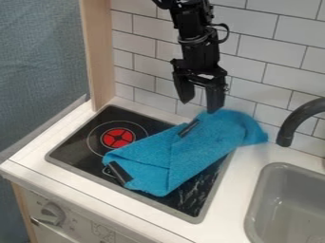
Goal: Put down the cloth from the burner
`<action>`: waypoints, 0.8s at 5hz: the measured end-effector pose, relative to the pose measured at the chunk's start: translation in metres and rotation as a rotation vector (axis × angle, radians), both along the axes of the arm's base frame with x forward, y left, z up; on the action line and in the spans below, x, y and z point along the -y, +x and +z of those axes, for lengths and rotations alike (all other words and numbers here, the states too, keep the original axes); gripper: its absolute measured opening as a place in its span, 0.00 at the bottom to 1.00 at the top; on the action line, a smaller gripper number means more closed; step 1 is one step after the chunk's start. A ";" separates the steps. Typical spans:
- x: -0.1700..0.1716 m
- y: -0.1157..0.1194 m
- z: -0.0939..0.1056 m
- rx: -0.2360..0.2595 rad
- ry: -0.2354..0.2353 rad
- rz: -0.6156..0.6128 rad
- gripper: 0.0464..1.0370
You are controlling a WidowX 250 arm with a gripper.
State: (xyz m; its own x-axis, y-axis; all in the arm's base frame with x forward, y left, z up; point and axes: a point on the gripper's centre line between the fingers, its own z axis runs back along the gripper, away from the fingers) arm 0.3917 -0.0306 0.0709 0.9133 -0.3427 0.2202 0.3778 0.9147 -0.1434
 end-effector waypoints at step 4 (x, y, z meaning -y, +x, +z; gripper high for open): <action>-0.050 -0.049 0.009 0.040 0.050 0.476 0.96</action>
State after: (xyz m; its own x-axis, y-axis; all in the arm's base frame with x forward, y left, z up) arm 0.3431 0.0189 0.0802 0.9625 0.1001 0.2520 -0.0800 0.9928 -0.0887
